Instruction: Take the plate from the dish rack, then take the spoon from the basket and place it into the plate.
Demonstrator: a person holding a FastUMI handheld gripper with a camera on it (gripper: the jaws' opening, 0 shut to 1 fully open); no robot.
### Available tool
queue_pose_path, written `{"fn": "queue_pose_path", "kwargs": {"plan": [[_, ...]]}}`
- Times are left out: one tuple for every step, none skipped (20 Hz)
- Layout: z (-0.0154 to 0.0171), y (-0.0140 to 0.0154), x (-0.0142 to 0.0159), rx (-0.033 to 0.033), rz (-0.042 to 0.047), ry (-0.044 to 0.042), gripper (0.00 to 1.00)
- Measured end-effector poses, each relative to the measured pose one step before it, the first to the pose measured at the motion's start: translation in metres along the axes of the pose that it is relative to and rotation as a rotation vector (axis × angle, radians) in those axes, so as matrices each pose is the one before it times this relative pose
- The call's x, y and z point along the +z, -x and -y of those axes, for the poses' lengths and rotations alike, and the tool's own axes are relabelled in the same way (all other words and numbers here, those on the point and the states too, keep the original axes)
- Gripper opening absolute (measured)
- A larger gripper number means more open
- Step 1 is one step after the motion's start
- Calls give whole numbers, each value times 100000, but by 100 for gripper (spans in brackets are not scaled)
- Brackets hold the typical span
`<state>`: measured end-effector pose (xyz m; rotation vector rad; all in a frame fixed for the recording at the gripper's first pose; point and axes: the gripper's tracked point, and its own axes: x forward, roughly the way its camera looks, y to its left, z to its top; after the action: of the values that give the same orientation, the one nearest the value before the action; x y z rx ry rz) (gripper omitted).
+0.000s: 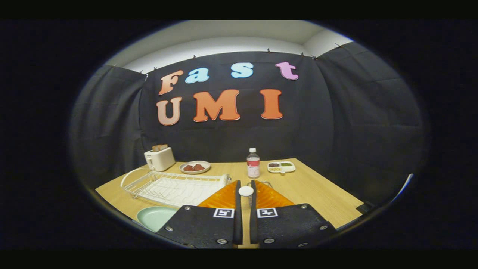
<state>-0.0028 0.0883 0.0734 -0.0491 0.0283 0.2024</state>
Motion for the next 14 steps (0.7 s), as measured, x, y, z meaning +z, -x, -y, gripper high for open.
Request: {"fn": "queue_pose_path", "kwargs": {"plan": [[-1145, 935, -8, 2483, 209, -835, 8], [-1318, 870, -117, 2591, 109, -627, 8], [-1377, 711, -236, 2778, -48, -236, 8], [-1226, 566, -390, 2180, -42, 176, 8], [-1187, 512, -452, 2213, -175, 450, 8], [-1306, 265, -673, 2185, -562, 256, 8], [-1257, 210, -665, 2452, -802, -114, 8], [-1230, 145, -618, 2319, -749, -664, 8], [-1086, 25, -727, 2186, -1073, -793, 8], [-970, -171, -782, 2256, -893, -819, 8], [-852, -193, -746, 1981, -598, -647, 8], [-755, -215, -635, 1590, -779, -616, 8], [-727, -340, -690, 1758, -836, -597, 8], [-968, -330, -896, 2109, -942, -566, 8]]}}
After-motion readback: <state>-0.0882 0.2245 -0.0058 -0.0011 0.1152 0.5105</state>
